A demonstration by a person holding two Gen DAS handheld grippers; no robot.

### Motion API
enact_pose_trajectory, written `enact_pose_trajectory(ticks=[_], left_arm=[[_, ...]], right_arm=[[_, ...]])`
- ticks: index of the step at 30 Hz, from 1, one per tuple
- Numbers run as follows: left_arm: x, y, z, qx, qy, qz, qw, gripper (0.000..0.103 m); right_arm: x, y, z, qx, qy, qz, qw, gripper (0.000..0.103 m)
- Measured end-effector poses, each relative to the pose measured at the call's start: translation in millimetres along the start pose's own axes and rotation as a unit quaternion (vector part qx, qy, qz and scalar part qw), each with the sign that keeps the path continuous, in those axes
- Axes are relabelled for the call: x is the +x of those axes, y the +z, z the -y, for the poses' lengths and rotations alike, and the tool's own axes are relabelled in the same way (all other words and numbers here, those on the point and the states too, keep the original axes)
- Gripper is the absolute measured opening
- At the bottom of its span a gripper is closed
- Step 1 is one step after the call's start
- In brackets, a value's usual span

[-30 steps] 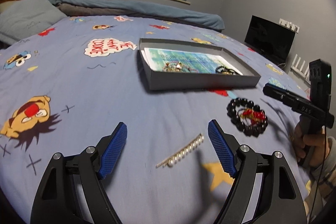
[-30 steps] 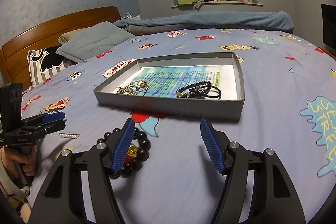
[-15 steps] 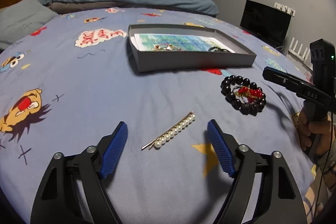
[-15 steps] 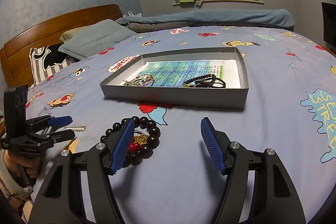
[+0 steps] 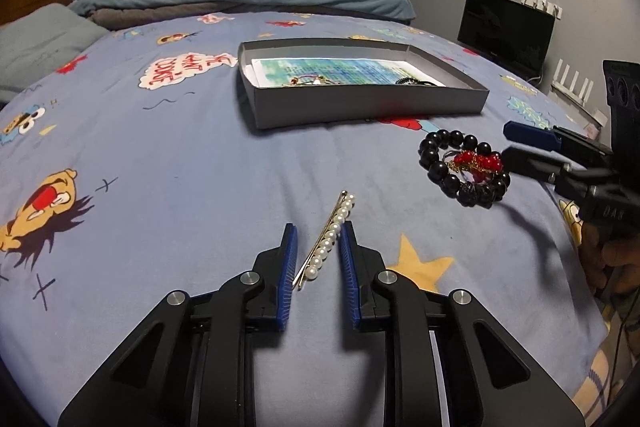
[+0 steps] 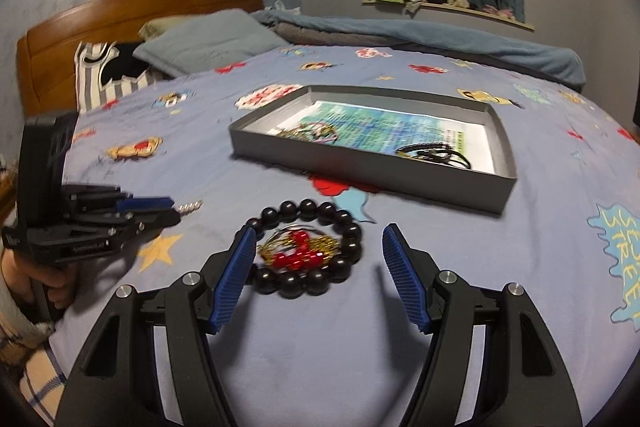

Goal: Organize jewelry
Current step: 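Grasp the pearl bar pin with the left gripper while the right grasps the red-bead bracelet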

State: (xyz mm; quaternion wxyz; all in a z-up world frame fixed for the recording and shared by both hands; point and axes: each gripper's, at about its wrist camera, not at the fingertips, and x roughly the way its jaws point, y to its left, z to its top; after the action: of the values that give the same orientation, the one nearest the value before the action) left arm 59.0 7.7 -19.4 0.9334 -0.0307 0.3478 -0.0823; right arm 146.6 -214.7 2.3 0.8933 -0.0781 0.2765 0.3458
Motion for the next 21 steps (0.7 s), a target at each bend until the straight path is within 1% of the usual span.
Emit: enact_pose_trajectory(ticks=[7, 9, 10, 11, 12, 13, 14, 16, 17, 19, 21], left_arm=[[0.8, -0.4, -0.1, -0.002, -0.002, -0.003, 1.0, 0.023], [0.8, -0.4, -0.1, -0.001, -0.001, -0.003, 1.0, 0.023], [0.9, -0.3, -0.2, -0.002, 0.0, -0.003, 1.0, 0.025], [1.1, -0.3, -0.2, -0.002, 0.0, -0.003, 1.0, 0.025], [1.0, -0.5, -0.6, -0.003, -0.001, -0.003, 1.0, 0.025], [1.4, -0.3, -1.0, -0.005, -0.001, -0.003, 1.0, 0.025], [2.0, -0.2, -1.9, -0.007, -0.003, -0.004, 1.0, 0.026], [4.2, 1.2, -3.7, -0.014, -0.005, -0.006, 0.9999, 0.027], [5.8, 2.2, -4.7, -0.018, -0.007, -0.008, 0.9998, 0.028], [8.5, 3.8, -6.5, -0.024, -0.01, -0.011, 0.9996, 0.028], [10.6, 4.7, -7.5, -0.026, -0.011, -0.015, 0.9995, 0.029]], right_arm=[[9.8, -2.5, -19.9, -0.051, -0.012, -0.022, 0.998, 0.065], [12.2, -2.8, -24.2, -0.062, -0.015, -0.026, 0.998, 0.063], [13.6, -2.8, -24.7, -0.064, -0.016, -0.029, 0.997, 0.057], [15.1, -2.7, -25.2, -0.066, -0.014, -0.032, 0.997, 0.053], [16.4, -2.5, -25.6, -0.067, -0.01, -0.034, 0.997, 0.044], [17.3, -2.8, -24.7, -0.068, -0.01, -0.037, 0.997, 0.038], [18.1, -2.4, -24.4, -0.068, -0.01, -0.038, 0.997, 0.036], [18.0, -2.2, -23.7, -0.066, -0.006, -0.039, 0.997, 0.026], [17.0, -2.7, -22.2, -0.063, -0.001, -0.038, 0.997, 0.023], [15.1, -2.1, -19.5, -0.054, 0.008, -0.034, 0.998, 0.015], [13.5, -1.3, -15.8, -0.043, 0.017, -0.03, 0.998, 0.013]])
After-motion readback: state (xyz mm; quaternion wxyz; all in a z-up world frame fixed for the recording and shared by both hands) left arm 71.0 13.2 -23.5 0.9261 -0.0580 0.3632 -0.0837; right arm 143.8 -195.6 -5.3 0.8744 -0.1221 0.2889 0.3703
